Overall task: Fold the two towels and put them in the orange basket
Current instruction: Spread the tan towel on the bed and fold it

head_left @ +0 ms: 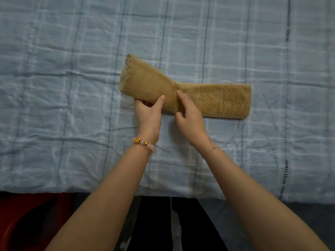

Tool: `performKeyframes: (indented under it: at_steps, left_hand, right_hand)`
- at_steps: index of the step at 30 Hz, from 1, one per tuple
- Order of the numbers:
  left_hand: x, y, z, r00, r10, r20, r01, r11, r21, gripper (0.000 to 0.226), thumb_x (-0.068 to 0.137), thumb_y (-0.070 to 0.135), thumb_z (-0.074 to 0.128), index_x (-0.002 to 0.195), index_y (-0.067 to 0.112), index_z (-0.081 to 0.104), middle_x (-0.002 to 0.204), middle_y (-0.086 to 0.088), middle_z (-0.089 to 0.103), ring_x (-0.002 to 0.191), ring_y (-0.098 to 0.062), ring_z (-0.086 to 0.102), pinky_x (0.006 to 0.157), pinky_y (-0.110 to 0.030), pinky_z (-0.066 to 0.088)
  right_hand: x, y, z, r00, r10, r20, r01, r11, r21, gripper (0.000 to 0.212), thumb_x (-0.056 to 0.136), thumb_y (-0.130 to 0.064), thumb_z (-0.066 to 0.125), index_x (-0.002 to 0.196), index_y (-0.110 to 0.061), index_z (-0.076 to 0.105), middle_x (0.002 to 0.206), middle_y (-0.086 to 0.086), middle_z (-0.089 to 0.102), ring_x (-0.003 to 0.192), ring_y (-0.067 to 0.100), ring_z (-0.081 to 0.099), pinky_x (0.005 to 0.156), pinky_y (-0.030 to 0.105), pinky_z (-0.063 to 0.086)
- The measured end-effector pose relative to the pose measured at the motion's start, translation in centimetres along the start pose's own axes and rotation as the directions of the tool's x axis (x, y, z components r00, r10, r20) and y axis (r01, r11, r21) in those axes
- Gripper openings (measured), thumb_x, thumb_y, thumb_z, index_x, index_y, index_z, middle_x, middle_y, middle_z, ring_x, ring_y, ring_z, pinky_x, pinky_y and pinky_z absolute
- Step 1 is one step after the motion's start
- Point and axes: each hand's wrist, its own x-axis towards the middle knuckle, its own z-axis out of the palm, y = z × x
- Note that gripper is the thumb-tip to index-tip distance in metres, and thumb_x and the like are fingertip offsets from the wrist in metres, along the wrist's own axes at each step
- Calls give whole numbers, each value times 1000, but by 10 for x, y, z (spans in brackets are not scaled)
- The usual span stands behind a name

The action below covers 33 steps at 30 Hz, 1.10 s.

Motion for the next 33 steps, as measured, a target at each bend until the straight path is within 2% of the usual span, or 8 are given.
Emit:
performKeyframes:
  at_steps: [5, 11, 18, 22, 25, 27, 30, 33]
  left_hand:
    - [-17, 8, 24, 931, 326, 165, -360, 892, 272, 38, 79, 5, 66, 112, 11, 49, 102, -1, 59, 92, -12, 60, 86, -28, 51]
    - [-32, -11, 50, 566, 496, 658, -819, 251, 515, 45, 73, 12, 55, 117, 5, 53, 110, -18, 56, 98, -34, 55, 84, -40, 47]
    - [-26, -34, 61, 298, 393, 870, -929, -92, 360, 47, 69, 13, 57, 114, 21, 50, 129, -21, 53, 123, -34, 42, 100, -53, 40]
    - [-20, -37, 61, 263, 201, 944, -923, -234, 307, 50, 75, 20, 48, 125, 22, 51, 143, -13, 43, 134, -31, 38, 108, -52, 27]
    - [-19, -34, 59, 320, 184, 929, -946, 11, 324, 42, 83, 32, 46, 120, 16, 59, 141, -8, 46, 135, -24, 37, 113, -49, 20]
    - [-21, -29, 62, 473, 295, 830, -873, 286, 395, 34, 86, 30, 47, 108, 10, 64, 131, -9, 55, 125, -22, 46, 111, -39, 27]
    - [-17, -26, 64, 709, 393, 586, -703, 466, 538, 34, 84, 25, 59, 111, 5, 57, 122, -12, 53, 116, -22, 48, 104, -29, 34]
    - [-15, -20, 65, 927, 74, 367, -307, 713, 630, 57, 82, 34, 67, 127, 10, 42, 119, -4, 45, 108, -15, 48, 94, -23, 40]
  right_hand:
    - [-3, -18, -62, 943, 294, -156, -140, 776, 614, 40, 85, 0, 45, 122, -8, 55, 113, 5, 62, 104, 12, 61, 95, 22, 47]
    - [0, -12, -133, 924, 380, 30, -231, 497, 836, 34, 97, -40, 35, 106, -18, 60, 90, -6, 68, 86, 9, 64, 82, 28, 50]
    - [-7, 24, -147, 890, 450, -76, -305, 712, 633, 40, 80, -24, 71, 115, -8, 62, 107, 9, 70, 98, 22, 67, 89, 40, 54]
    - [-4, 50, -146, 834, 515, -197, -382, 798, 466, 44, 69, -32, 72, 109, -12, 66, 100, 7, 70, 94, 22, 66, 89, 45, 52]
    - [-3, 69, -140, 807, 541, -237, -450, 823, 347, 49, 66, -38, 74, 109, -16, 67, 100, 3, 69, 95, 19, 65, 89, 44, 52]
    - [-2, 77, -135, 791, 549, -271, -483, 832, 275, 49, 70, -39, 75, 113, -16, 64, 105, 2, 67, 98, 18, 63, 90, 41, 50]
    - [-1, 86, -132, 763, 552, -337, -502, 834, 228, 55, 71, -43, 74, 117, -18, 56, 116, 6, 58, 103, 19, 59, 91, 38, 48]
    - [-2, 91, -133, 756, 603, -253, -549, 796, 256, 67, 72, -51, 71, 125, -15, 49, 124, 6, 56, 109, 20, 57, 95, 39, 47]
